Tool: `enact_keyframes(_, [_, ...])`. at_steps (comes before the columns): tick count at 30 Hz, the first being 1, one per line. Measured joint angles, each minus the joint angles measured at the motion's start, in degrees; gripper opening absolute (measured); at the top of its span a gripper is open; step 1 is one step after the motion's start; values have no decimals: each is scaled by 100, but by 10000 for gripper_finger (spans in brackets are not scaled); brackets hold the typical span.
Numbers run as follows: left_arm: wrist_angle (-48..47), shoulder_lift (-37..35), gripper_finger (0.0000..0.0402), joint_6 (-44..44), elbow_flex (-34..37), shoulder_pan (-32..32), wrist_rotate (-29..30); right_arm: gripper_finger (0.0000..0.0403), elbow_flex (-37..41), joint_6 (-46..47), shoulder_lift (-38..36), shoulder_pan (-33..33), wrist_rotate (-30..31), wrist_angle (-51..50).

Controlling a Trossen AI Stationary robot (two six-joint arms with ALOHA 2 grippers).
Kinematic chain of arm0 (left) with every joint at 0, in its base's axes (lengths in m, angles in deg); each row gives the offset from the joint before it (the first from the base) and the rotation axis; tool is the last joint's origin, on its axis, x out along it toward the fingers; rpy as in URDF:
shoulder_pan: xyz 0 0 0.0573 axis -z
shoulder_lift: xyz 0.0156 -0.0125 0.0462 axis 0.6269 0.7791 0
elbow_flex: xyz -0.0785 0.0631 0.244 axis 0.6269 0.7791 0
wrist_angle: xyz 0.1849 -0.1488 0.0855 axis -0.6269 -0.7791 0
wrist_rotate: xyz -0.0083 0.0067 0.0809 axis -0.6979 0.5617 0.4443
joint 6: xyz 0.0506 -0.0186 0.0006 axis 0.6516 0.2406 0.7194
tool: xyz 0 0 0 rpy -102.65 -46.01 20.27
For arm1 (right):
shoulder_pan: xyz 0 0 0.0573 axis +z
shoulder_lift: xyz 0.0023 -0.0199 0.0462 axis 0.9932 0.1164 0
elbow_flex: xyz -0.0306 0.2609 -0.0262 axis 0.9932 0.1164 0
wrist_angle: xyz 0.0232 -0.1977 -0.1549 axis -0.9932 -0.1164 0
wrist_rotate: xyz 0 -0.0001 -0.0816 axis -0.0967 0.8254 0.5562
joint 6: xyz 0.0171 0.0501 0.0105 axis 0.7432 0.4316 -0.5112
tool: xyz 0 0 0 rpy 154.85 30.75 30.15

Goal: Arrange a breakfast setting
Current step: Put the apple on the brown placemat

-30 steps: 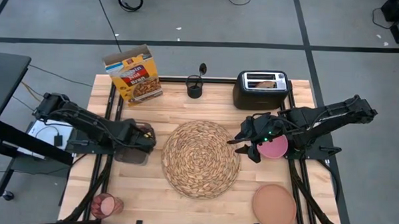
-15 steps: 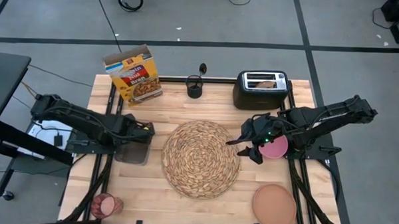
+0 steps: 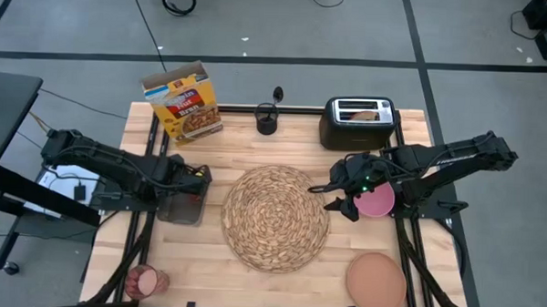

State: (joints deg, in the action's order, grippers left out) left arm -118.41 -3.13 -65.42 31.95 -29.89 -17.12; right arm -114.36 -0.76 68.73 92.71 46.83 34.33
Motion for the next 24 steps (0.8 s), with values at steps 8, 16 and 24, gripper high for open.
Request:
enact_keyframes(8, [-66,337,355,211,0,-407,-151,298,0,-128,0,-164,-203,-15])
enact_keyframes(16, [161,727,355,560,56,-940,-577,298,0,-238,2,-173,-248,-49])
enact_keyframes(24, [920,683,355,427,569,-955,-897,298,0,-298,-52,-184,-224,-211])
